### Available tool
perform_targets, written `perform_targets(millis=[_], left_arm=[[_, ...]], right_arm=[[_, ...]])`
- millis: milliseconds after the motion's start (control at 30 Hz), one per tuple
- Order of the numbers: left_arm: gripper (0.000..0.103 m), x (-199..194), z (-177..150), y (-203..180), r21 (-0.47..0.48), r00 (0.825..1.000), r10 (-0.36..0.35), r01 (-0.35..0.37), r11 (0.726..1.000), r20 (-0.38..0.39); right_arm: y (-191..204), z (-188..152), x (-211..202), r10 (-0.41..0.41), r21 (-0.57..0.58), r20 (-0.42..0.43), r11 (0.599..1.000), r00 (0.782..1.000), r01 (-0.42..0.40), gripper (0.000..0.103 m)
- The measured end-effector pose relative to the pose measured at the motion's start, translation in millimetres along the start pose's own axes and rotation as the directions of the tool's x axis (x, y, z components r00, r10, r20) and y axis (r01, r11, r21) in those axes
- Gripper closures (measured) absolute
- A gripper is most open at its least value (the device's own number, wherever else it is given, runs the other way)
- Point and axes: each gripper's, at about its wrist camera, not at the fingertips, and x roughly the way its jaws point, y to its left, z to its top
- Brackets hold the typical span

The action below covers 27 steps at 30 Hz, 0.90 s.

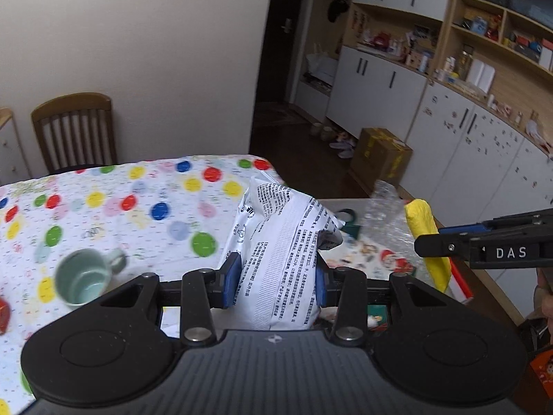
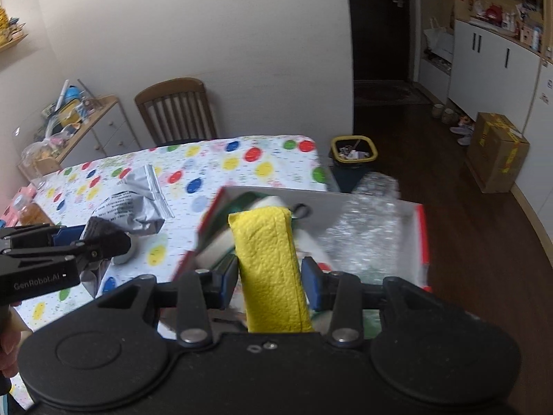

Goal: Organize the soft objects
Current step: 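Carry the yellow sponge cloth and silver snack packet with both tools over the box, then lower both items into the box and open both tools to release them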

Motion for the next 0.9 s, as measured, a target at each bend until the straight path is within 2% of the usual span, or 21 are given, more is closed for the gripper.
perform_targets(millis=[233, 467, 633, 900], left_arm=[[0.063, 28.4, 4.5, -41.3, 0.027, 0.999, -0.031, 0.032, 0.999, -0.036], [0.063, 55.9, 6.8, -76.1, 0.081, 0.998, -0.024, 0.028, 0.996, -0.051], [0.063, 76.7, 3.9, -91.6, 0.12, 0.998, -0.006, 0.013, 0.993, -0.061], [0.063, 104.0, -9.7, -98.0, 0.144, 0.995, 0.022, -0.007, 0.99, -0.102]], right_arm=[[-48.9, -4.2, 0.2, -0.045, 0.057, -0.017, 0.997, 0.999, 0.046, 0.064], [-85.9, -3.6, 15.0, -0.084, 0.091, -0.054, 0.992, 0.995, 0.089, 0.064], [-99.4, -4.5, 39.4, -0.077, 0.123, -0.093, 0.988, 0.993, 0.088, 0.064], [-96.3, -3.0, 71.0, -0.059, 0.097, -0.141, 0.993, 0.988, 0.073, 0.064]])
